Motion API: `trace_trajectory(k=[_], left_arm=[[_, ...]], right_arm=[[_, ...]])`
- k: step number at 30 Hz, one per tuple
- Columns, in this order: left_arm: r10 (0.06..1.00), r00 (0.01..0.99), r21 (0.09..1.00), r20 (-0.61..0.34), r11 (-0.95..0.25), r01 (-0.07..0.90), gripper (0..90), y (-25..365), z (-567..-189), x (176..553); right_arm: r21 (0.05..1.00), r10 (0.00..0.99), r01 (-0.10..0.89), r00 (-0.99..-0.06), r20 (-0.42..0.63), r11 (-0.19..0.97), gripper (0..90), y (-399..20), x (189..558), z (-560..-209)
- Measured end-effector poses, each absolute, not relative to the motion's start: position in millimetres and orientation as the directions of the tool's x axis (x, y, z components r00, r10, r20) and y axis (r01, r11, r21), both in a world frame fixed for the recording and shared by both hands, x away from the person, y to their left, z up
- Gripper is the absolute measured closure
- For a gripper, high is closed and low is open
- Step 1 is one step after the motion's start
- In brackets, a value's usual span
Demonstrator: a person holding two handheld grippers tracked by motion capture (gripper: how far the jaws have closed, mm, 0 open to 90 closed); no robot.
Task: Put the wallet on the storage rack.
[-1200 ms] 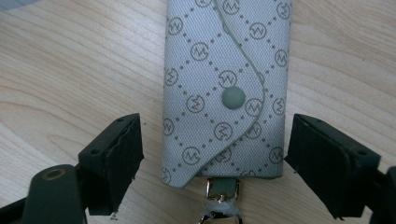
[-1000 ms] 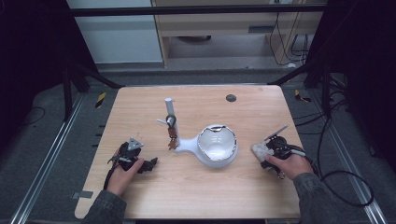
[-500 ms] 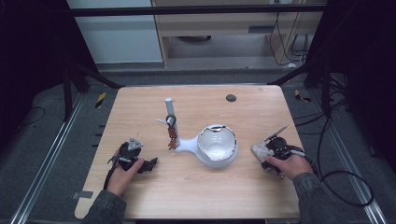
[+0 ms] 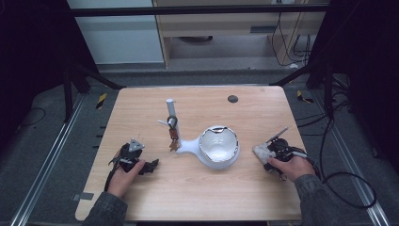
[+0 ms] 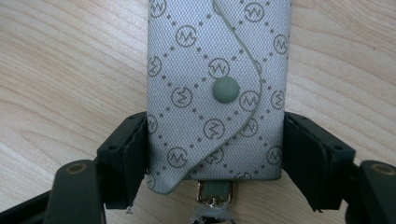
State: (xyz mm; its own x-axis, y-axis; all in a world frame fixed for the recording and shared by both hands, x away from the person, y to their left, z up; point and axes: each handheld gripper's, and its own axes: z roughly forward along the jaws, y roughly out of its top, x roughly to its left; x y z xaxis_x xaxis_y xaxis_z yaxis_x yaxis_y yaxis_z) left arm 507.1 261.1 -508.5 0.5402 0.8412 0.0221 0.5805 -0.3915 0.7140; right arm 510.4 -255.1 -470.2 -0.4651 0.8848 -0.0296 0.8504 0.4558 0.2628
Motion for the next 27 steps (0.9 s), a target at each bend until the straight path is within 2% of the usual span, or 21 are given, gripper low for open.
trace_trajectory(k=[8, 27], left_arm=[[0.841, 0.540, 0.714, 0.022, -0.392, 0.581, 0.3, 261, -508, 507], [0.841, 0.540, 0.714, 0.023, -0.392, 0.581, 0.3, 261, -508, 507]], right_arm=[[0.264, 0.852, 0.815, -0.519, -0.066, 0.517, 30.7, -252, 505, -463], [0.320, 0.713, 0.642, -0.667, -0.214, 0.697, 31.3, -228, 474, -400]])
